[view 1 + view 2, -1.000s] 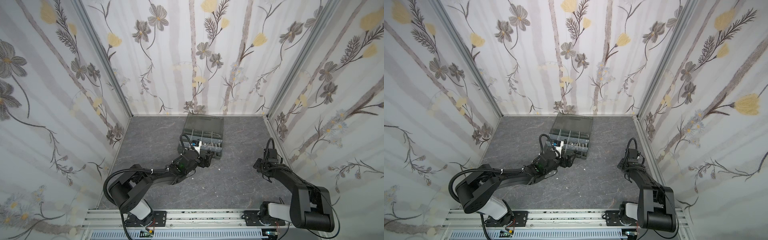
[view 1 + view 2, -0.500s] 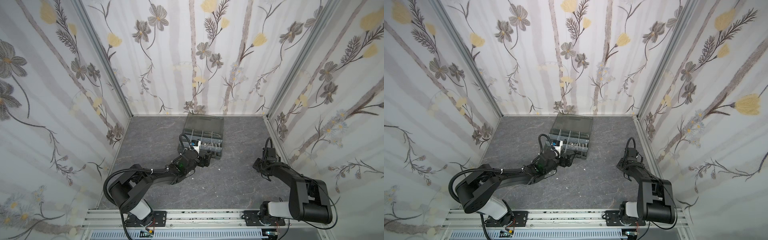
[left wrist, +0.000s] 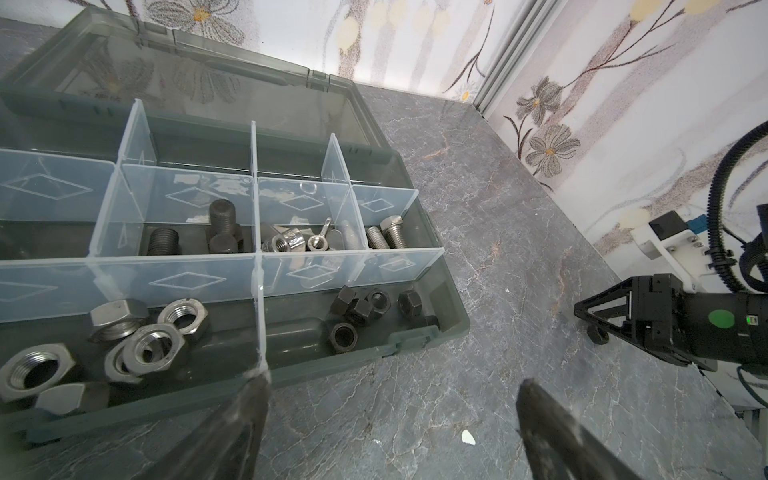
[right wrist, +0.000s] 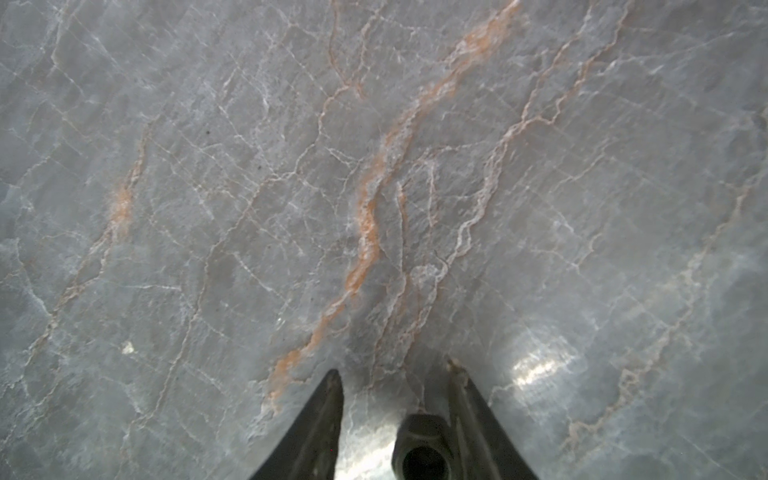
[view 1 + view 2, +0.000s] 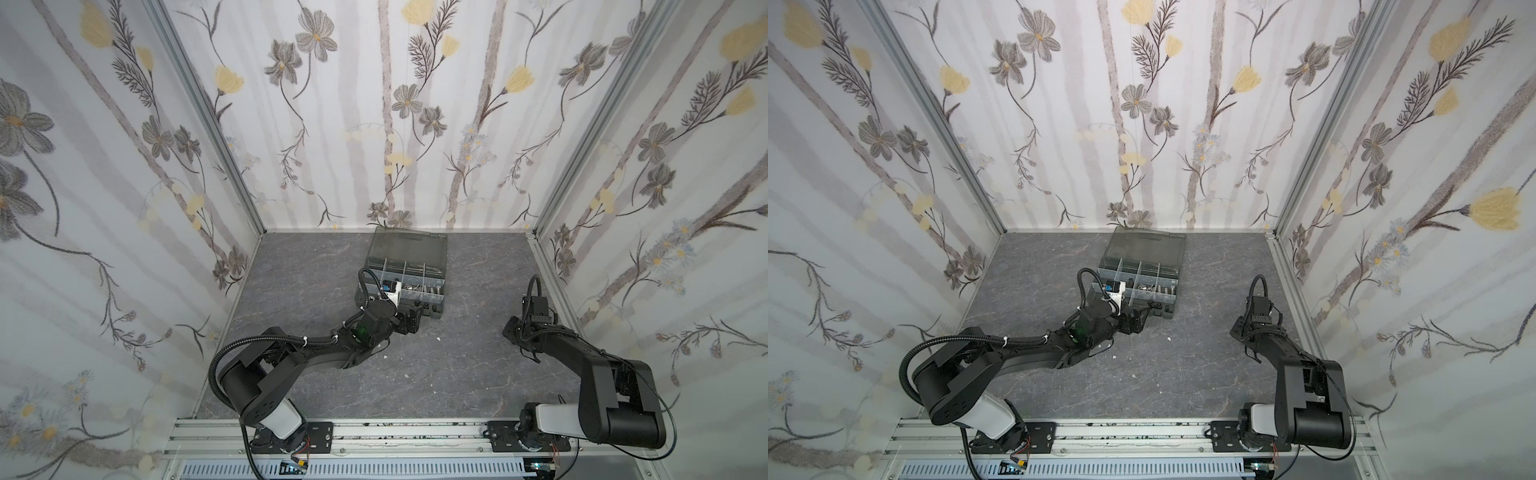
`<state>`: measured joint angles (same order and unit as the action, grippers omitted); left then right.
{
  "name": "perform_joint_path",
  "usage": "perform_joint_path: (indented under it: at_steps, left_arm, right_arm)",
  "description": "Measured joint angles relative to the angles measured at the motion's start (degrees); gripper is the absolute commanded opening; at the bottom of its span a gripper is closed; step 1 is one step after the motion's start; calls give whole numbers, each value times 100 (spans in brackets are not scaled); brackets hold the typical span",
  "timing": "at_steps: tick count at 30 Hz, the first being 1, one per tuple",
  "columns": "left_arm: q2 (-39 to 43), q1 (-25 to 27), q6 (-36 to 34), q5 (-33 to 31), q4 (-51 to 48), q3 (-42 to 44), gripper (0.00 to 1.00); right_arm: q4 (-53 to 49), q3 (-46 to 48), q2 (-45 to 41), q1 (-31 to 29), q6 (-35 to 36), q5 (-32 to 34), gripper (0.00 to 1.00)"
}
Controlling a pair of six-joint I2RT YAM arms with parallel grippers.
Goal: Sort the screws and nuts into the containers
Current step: 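Close the right gripper on the last black hex nut, then drop the nut into the box with the right gripper while the left withdraws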
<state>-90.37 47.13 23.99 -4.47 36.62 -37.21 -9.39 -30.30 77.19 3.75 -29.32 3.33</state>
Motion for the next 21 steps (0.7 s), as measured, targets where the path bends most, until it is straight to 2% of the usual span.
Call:
perform_joint_path:
  at_steps: [15, 18, 21]
  left_arm:
    - [-66, 0, 24, 26, 11, 0, 94]
    - [-63, 0, 24, 44, 11, 0, 94]
    - [-63, 0, 24, 44, 11, 0, 94]
  right_arm:
    - [-317, 236, -450, -439, -177, -122, 45]
    - [-319, 245, -461, -531, -223, -116, 40]
    - [-337, 245, -461, -566, -262, -96, 30]
